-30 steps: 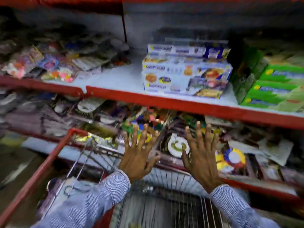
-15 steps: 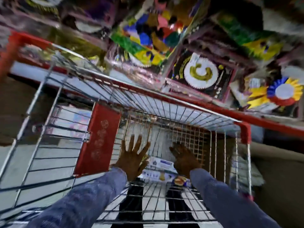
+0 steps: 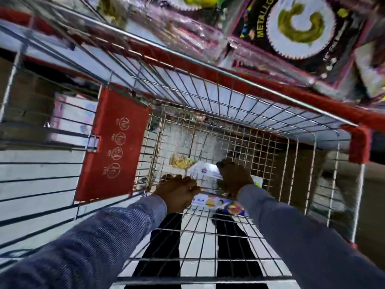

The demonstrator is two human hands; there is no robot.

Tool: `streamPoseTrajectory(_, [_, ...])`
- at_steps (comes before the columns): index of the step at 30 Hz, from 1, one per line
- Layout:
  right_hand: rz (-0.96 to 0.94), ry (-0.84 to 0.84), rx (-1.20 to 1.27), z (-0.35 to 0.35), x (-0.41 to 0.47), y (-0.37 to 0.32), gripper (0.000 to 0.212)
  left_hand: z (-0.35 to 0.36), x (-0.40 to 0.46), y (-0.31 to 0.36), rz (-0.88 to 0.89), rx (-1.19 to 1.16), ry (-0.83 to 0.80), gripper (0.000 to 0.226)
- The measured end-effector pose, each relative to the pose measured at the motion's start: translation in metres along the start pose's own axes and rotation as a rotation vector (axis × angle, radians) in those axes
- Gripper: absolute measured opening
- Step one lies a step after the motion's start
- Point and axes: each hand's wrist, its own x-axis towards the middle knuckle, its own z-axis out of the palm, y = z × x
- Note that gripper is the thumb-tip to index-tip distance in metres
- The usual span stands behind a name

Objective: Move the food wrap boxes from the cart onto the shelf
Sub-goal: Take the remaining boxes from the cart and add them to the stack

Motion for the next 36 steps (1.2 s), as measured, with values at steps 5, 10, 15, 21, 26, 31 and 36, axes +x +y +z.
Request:
streamPoseTrajectory(5, [-0.015,0.212,0.065,-0.024,-0.012,0.016,0.058,0.008,0.028,0.018,-0.151,-0.114,-0.218,0.043])
streamPoseTrajectory(10, [-0.031,0.33,0.076,-0.049,-0.033,0.018,0.056,0.009,0.044,0.024,-0.225,-0.185,-0.273,0.038])
streamPoseTrajectory(15, [-0.076,0.459,0.11,-0.096,-0.076,0.008,0.053,-0.035,0.032,0.017,-0.289,-0.211,-0.17,0.046])
streamPoseTrajectory(21, [-0.148,0.609,0.119,-0.195,-0.139,-0.009,0.048,-0.166,-0.035,0.028,-0.352,-0.177,0.078,0.061])
streamPoseTrajectory(26, [-0.253,0.747,0.161,-0.309,-0.214,-0.025,0.036,-0.303,-0.101,0.049,-0.398,-0.019,0.445,0.072])
streamPoseTrajectory(31, [-0.298,0.849,0.074,-0.41,-0.296,-0.041,0.037,-0.432,-0.14,0.07,-0.419,0.112,0.631,0.065])
streamPoseTrajectory(36, [-0.242,0.94,0.004,-0.49,-0.355,-0.043,0.038,-0.534,-0.16,0.084,-0.395,0.186,0.799,0.055])
